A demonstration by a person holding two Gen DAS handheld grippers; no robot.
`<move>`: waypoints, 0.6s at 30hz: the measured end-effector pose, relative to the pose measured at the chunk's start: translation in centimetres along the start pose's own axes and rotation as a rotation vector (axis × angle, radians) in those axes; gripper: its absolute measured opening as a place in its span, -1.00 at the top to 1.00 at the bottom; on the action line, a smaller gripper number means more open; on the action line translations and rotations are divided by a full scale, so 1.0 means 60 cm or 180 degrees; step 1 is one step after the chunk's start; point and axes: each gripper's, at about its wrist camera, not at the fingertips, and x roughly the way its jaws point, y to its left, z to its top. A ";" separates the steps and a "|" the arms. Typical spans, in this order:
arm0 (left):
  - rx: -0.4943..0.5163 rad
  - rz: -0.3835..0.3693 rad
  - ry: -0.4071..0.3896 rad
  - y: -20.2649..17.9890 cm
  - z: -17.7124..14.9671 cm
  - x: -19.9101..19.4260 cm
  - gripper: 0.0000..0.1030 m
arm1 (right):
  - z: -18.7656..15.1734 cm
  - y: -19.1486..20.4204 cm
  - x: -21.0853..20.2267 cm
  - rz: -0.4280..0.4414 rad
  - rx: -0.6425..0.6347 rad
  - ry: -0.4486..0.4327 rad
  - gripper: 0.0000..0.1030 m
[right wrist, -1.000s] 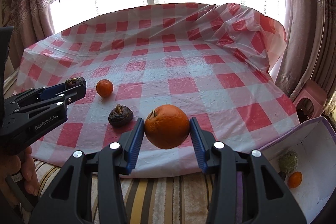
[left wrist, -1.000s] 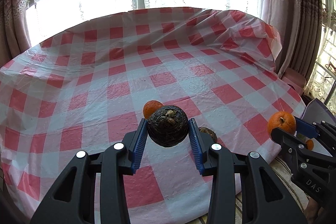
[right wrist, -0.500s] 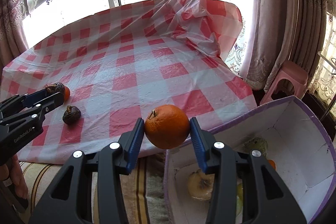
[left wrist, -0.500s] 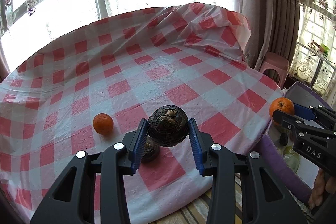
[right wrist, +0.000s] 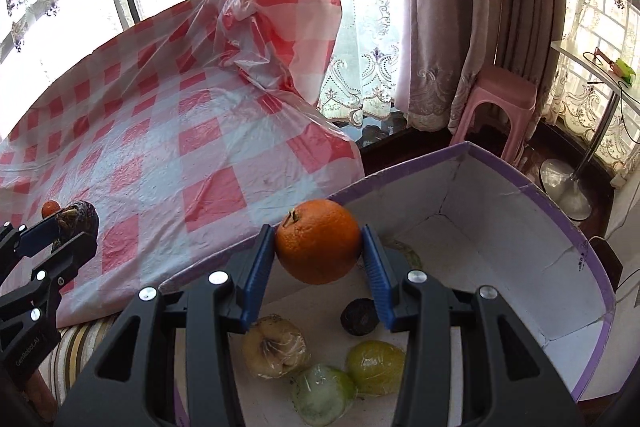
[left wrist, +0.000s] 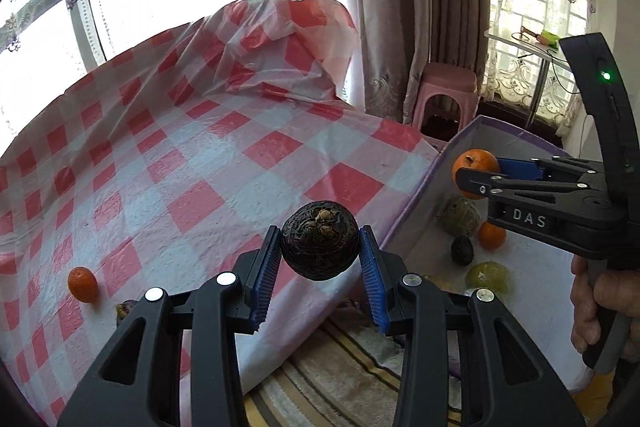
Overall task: Organize fruits
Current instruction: 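Carry the bulb with the left gripper while the right gripper carries the orange over the box, then open the right gripper to drop the orange while the left gripper releases the bulb into the box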
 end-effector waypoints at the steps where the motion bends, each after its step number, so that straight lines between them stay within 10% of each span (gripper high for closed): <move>1: 0.0060 -0.0047 0.0031 -0.013 0.000 0.006 0.27 | -0.001 -0.005 0.008 -0.0007 0.0009 0.0067 0.13; 18: 0.1103 -0.0380 0.0619 -0.159 -0.017 0.097 0.27 | -0.028 -0.045 0.138 -0.0059 -0.0064 0.0977 0.13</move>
